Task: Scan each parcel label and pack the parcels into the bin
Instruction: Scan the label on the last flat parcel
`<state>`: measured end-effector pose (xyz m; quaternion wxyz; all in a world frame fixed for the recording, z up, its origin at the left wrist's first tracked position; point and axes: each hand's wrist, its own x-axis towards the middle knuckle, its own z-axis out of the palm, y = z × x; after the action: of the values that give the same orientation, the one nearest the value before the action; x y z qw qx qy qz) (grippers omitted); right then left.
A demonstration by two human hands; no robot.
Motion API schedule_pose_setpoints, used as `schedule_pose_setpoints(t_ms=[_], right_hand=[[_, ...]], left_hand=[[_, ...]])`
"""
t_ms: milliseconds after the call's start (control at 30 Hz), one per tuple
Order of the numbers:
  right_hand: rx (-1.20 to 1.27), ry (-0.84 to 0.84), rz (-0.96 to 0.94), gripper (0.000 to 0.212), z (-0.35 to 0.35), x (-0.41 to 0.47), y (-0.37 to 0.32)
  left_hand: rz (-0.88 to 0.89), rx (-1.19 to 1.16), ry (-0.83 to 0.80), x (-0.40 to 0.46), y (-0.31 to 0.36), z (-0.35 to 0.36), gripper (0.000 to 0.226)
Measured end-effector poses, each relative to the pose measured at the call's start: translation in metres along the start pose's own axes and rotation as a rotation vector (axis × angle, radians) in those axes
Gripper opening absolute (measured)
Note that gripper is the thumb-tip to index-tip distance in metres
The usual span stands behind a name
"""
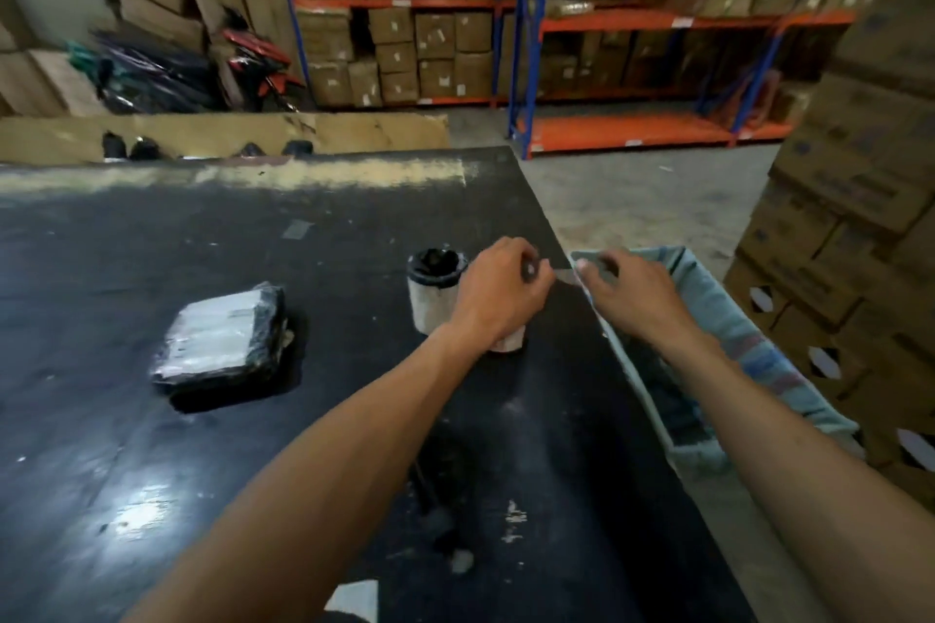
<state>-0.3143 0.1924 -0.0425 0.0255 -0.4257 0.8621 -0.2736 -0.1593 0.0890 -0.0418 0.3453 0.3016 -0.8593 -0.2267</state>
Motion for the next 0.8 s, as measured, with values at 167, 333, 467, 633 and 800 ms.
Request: schedule_pose_setpoints(t_ms=[167, 333, 467, 633, 800], right_hand=[[0.075, -0.058, -0.150, 0.062, 0.013, -0.016, -0.090], [0.019, -0.304, -0.234, 0.079, 0.049, -0.046, -0.149], [-0.031, -0.482, -0.222, 0.089, 0.089, -0.069, -0.168], [-0.203, -0.613, -0.151, 0.092, 0.134, -0.096, -0.168], [-0.219, -0.574, -0.025, 0.078, 0.158, -0.116, -0.158]], left_hand=[[-0.118, 0.129, 0.155, -0.002, -0.066, -0.096, 0.028], [-0.450, 0.307, 0.149, -0.033, -0.155, -0.169, 0.040], [-0.687, 0.344, 0.110, -0.066, -0.215, -0.198, 0.052], [-0.820, 0.424, 0.039, -0.097, -0.268, -0.193, 0.065], [-0.969, 0.381, 0.010, -0.099, -0.309, -0.181, 0.065]])
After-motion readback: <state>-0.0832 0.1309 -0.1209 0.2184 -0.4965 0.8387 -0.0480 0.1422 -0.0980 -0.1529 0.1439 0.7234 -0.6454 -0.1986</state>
